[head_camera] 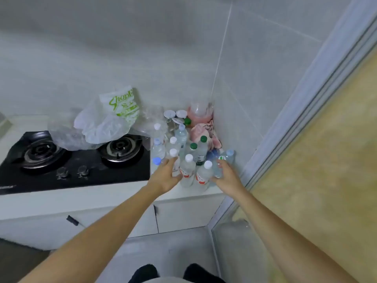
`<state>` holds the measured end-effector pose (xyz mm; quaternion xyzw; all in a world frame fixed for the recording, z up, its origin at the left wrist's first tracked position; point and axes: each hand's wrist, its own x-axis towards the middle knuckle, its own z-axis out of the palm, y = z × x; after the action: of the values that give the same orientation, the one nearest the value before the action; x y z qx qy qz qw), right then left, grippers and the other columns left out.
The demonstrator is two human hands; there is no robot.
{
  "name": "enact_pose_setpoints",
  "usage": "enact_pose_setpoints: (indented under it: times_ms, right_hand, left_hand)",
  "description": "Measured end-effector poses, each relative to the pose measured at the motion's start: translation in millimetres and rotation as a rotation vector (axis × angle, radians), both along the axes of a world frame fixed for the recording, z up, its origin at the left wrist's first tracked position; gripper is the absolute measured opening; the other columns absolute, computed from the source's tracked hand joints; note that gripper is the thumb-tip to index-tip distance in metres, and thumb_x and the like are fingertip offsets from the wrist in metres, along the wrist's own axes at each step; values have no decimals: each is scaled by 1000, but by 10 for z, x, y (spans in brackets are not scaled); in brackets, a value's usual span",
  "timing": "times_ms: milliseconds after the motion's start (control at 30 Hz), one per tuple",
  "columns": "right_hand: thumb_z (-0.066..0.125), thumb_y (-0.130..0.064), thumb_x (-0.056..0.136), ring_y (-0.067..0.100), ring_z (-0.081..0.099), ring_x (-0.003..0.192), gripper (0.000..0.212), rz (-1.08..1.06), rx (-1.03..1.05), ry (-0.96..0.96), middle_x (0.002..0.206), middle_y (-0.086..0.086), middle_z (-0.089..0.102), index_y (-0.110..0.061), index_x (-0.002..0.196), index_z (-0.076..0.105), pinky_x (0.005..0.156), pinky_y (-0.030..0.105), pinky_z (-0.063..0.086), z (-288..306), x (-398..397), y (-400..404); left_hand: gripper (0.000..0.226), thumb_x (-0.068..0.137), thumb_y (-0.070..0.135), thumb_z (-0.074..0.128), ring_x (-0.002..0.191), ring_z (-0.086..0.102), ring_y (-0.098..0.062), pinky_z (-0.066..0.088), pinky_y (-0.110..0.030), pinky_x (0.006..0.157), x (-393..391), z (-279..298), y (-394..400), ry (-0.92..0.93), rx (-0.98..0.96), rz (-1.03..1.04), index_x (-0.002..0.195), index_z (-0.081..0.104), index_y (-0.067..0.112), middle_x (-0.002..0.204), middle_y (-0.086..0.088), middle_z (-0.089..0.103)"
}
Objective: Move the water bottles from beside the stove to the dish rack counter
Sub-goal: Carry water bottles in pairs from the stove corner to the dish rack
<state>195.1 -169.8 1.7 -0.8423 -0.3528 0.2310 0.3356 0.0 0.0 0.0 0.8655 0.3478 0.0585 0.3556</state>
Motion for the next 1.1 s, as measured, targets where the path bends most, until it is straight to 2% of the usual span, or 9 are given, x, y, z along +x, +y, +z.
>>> enact_pose_setpoints:
  times_ms: [167, 233, 367, 500, 600, 733, 833, 967, 1100]
  right_hand:
    - [79, -14, 87, 27, 52, 136, 68, -120, -31, 68, 148, 8, 51, -20, 148, 48, 104, 33, 43, -211, -87, 297]
    - [81, -16, 85, 28, 55, 132, 65, -139, -30, 70, 142, 9, 54, -17, 142, 52, 105, 37, 46, -313, -94, 379]
    - [83, -24, 85, 29, 57, 125, 60, -143, -31, 0, 135, 9, 58, -12, 136, 53, 100, 41, 49, -553, -81, 489]
    - [85, -32, 86, 29, 61, 121, 60, -187, -3, -43, 131, 7, 61, -12, 134, 56, 94, 37, 51, -718, -69, 548]
    - [89, -32, 79, 30, 63, 116, 63, -172, -32, -124, 123, 6, 62, -13, 131, 58, 91, 36, 50, -798, -49, 567]
    - [94, -45, 68, 25, 61, 110, 79, -109, -75, -178, 117, 0, 54, -21, 134, 58, 83, 36, 55, -860, -4, 555]
    - [95, -52, 63, 20, 60, 107, 80, -89, -75, -214, 113, -7, 48, -27, 129, 57, 72, 31, 51, -925, -15, 529]
    - [96, -42, 62, 19, 58, 117, 85, -60, -40, -161, 124, -11, 56, -31, 133, 51, 81, 34, 50, -997, 61, 492]
    - [93, -37, 69, 19, 61, 118, 82, 27, -63, -131, 129, -10, 64, -36, 136, 46, 83, 30, 45, -1031, 204, 443]
  left_hand:
    - [87, 95, 30, 75, 155, 34, -31, 38, -49, 121, 344, -235, 203, -49, -81, 0, 166, 25, 21, 172, -7, 27]
    - [84, 94, 27, 76, 152, 38, -32, 40, -49, 119, 520, -305, 227, -65, -125, 2, 164, 30, 22, 168, -8, 36]
    - [64, 91, 30, 76, 141, 45, -30, 49, -49, 106, 770, -470, 200, -68, -57, 40, 147, 46, 24, 149, -3, 53]
    - [63, 89, 36, 79, 130, 50, -30, 51, -43, 75, 915, -568, 138, 78, 163, 47, 136, 42, 16, 138, -7, 55]
    - [61, 89, 36, 80, 124, 52, -32, 53, -44, 69, 991, -632, 87, 177, 301, 2, 130, 42, 12, 132, -8, 52]
    - [58, 86, 22, 81, 112, 59, -35, 48, -41, 65, 942, -737, 4, 40, 208, 82, 127, 42, 14, 128, -7, 50]
    - [60, 85, 21, 81, 110, 61, -32, 54, -42, 70, 864, -830, -76, -57, 107, 175, 132, 43, 20, 129, -3, 54]
    - [67, 83, 20, 84, 122, 60, -28, 56, -43, 86, 807, -932, -100, -108, 7, 209, 141, 49, 23, 134, -1, 63]
    - [63, 85, 24, 82, 108, 66, -30, 51, -38, 76, 835, -976, -76, -104, -56, 237, 136, 45, 31, 125, 1, 69]
